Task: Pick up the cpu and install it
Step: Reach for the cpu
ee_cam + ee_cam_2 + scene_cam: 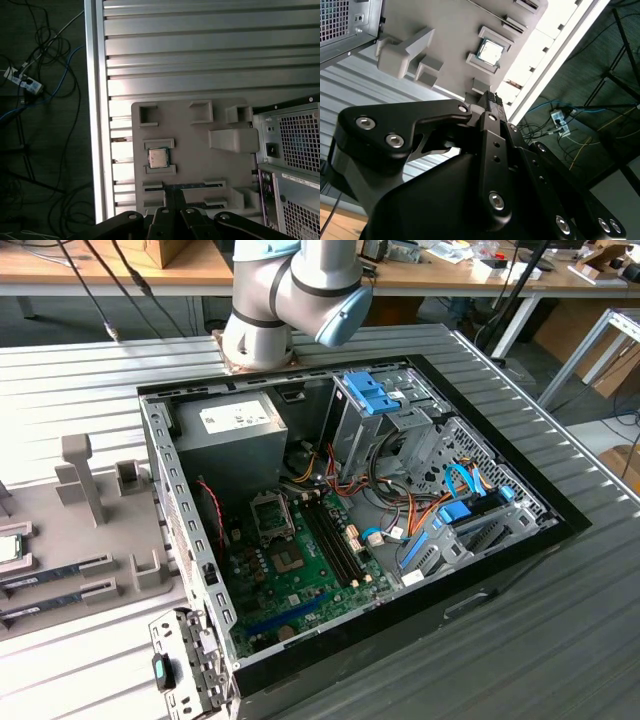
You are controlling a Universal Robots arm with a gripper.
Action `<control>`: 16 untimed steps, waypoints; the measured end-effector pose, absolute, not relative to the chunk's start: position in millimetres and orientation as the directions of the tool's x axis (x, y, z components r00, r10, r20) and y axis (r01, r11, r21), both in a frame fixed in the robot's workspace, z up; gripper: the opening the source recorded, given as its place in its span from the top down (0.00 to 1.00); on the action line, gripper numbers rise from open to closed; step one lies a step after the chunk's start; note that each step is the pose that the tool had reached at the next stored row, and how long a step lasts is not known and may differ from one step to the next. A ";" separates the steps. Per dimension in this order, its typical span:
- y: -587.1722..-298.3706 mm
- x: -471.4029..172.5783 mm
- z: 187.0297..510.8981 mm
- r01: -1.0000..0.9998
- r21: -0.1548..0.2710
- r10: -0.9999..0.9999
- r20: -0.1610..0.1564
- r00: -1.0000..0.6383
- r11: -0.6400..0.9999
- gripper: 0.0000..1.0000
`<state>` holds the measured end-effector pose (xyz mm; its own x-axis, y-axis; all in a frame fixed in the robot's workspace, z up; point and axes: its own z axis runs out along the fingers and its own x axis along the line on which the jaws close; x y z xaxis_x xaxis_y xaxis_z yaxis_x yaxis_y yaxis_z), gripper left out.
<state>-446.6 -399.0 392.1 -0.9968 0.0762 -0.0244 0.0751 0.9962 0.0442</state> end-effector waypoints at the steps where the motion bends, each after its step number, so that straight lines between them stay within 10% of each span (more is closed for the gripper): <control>1: -399.0 -447.2 392.1 0.075 0.044 0.076 -0.024 -0.997 0.996 0.89; 16: -399.0 -454.1 392.0 0.075 0.044 0.076 -0.024 -0.997 0.996 0.89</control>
<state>-454.1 -399.0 392.0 -0.9968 0.0762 -0.0245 0.0751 0.9962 0.0443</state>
